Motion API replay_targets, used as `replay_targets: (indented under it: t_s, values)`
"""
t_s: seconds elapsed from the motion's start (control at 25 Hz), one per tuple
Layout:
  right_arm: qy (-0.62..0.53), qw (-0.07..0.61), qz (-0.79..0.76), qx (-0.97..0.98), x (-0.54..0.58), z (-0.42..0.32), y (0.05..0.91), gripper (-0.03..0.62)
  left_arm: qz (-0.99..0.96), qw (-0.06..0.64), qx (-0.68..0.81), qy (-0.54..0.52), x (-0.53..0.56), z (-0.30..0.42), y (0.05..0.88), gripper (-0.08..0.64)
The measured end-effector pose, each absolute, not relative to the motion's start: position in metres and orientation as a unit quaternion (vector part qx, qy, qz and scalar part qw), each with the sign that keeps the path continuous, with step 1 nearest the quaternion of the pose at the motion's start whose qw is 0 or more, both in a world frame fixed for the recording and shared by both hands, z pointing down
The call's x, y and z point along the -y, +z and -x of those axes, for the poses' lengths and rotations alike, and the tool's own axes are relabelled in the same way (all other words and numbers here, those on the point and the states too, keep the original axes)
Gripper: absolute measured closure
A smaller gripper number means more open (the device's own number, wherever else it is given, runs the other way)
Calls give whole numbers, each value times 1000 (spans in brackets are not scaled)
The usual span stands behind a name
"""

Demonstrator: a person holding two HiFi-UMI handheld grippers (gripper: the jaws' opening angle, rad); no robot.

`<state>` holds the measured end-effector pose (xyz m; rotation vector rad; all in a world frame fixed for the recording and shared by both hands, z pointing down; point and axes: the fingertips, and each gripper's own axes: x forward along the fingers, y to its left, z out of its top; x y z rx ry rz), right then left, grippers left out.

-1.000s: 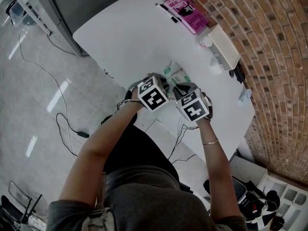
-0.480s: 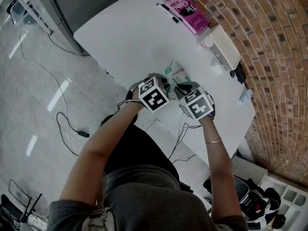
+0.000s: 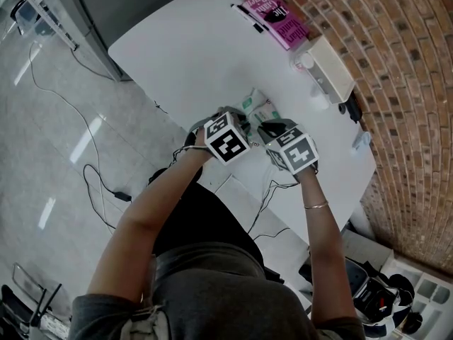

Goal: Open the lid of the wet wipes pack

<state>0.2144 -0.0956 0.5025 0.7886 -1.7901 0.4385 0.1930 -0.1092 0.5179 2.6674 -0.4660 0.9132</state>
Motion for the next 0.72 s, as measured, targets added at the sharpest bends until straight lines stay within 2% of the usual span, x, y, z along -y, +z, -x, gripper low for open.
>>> replay_targets:
  t_s: [0.32,0.72]
  values:
    - [213,518,-329,760,96,-217,499,552,-923,141,162,319,110,-194,518,466]
    - [182,524,-354,753,115,-250,472,578,-922,135,161,324,109,-193,519,468]
